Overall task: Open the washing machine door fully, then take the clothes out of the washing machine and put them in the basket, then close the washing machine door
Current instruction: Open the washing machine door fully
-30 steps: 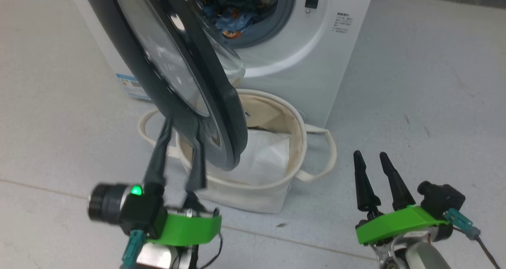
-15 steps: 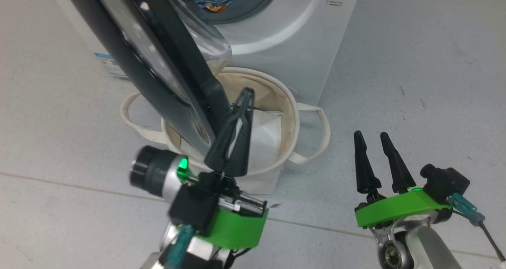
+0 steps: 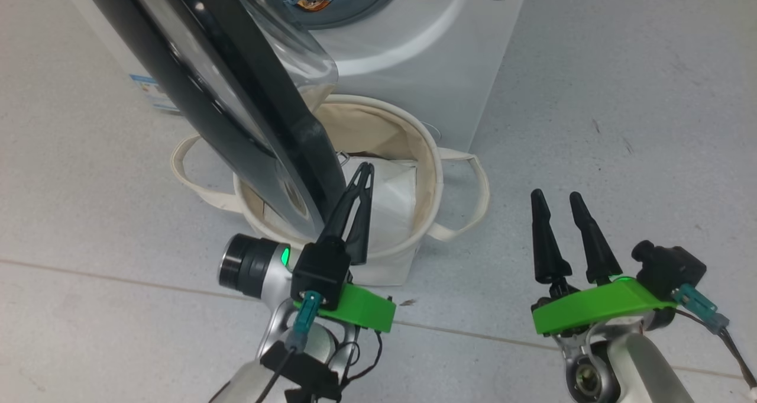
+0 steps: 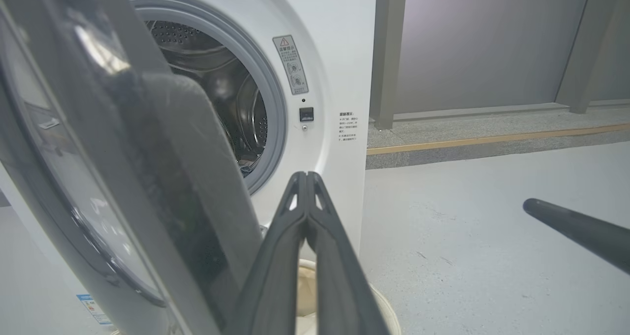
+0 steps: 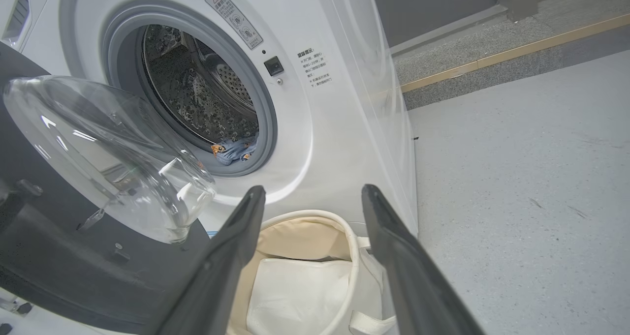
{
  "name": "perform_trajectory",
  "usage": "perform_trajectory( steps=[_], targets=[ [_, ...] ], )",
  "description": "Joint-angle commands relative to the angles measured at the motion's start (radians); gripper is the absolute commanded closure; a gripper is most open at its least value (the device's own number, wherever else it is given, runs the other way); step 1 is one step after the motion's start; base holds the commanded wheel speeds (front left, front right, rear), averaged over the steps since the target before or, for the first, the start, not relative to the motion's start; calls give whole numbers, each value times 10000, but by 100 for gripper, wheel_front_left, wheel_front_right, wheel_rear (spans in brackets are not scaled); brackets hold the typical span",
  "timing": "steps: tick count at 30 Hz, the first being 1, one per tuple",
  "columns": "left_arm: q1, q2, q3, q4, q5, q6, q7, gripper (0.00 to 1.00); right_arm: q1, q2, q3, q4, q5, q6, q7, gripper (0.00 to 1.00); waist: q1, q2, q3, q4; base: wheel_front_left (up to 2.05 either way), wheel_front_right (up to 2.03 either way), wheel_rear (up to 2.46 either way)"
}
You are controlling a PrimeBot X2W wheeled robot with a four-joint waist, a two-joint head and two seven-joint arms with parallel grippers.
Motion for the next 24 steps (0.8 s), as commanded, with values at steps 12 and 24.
perform_trajectory(
  steps=[12, 24],
  targets=[
    [-213, 45, 274, 282, -334, 607, -46, 100, -142, 110, 271, -292, 69, 4, -124, 0, 0, -1, -112, 597, 0, 0, 0],
    [386, 45, 212, 160, -477, 872, -47, 100, 0, 110, 297, -160, -161, 4, -124, 0, 0, -1, -275, 2050, 0, 0, 0]
  ],
)
